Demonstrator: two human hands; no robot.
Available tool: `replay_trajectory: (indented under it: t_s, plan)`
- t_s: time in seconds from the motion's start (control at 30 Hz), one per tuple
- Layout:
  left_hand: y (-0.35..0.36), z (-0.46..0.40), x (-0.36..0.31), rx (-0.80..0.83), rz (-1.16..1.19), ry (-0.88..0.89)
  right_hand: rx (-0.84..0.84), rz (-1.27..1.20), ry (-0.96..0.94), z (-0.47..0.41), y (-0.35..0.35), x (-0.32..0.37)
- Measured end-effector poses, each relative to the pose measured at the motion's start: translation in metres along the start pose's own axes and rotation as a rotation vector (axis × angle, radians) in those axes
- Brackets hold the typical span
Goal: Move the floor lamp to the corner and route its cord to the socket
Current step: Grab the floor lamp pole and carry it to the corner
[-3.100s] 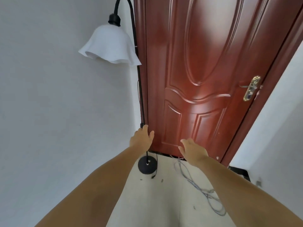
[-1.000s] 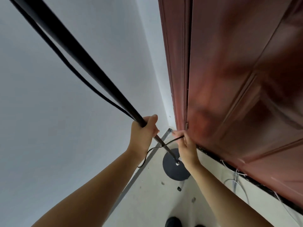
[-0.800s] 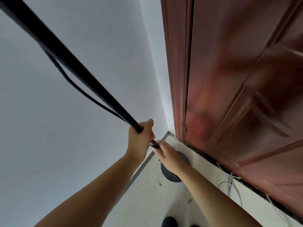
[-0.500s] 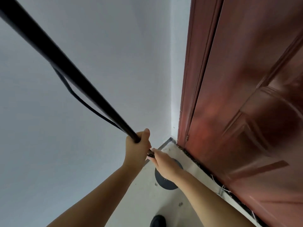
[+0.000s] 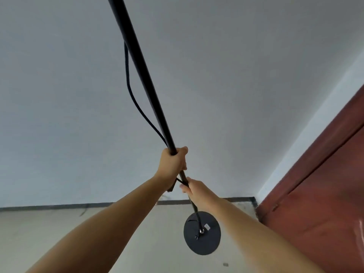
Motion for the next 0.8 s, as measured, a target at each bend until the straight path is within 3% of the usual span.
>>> replay_trajectory:
  t_s: [0.43, 0.8]
  plan:
    - [-0.39, 0.108, 0.007, -0.466, 0.132, -0.05, 0.352, 0.137, -0.351, 0.07, 0.249, 0.273]
    - [-0.69, 0.16, 0.034, -0.823, 0.098, -0.092, 0.619, 0.09, -0.565, 0.108, 0.471, 0.487]
Point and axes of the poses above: each hand's wrist, its own z-axis away from the middle knuckle, its own y-axis out of the palm, x = y × z, the point moved 9 cm from there along -z, towards the middle knuckle, and after that the axes turned 12 degrees about -x, right-handed, at the moved point
